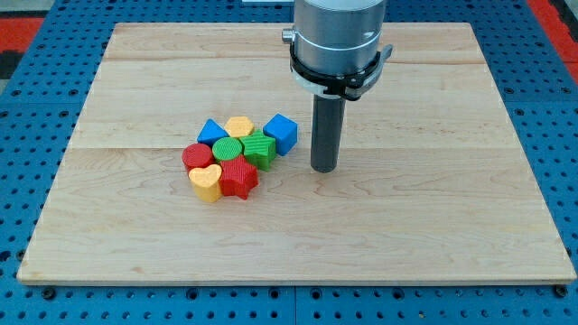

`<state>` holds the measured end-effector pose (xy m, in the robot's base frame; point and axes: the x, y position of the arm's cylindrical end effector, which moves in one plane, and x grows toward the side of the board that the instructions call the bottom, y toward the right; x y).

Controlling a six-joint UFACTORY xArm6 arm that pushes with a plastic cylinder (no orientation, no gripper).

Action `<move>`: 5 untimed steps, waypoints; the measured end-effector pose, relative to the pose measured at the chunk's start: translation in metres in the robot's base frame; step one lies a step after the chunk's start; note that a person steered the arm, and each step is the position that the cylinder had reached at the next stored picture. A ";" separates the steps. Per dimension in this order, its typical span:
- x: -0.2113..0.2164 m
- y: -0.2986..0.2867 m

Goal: Push the red star between green blocks

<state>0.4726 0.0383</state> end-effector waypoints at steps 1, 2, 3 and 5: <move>0.003 0.004; 0.003 0.009; 0.003 0.015; 0.005 0.028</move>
<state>0.4778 0.0668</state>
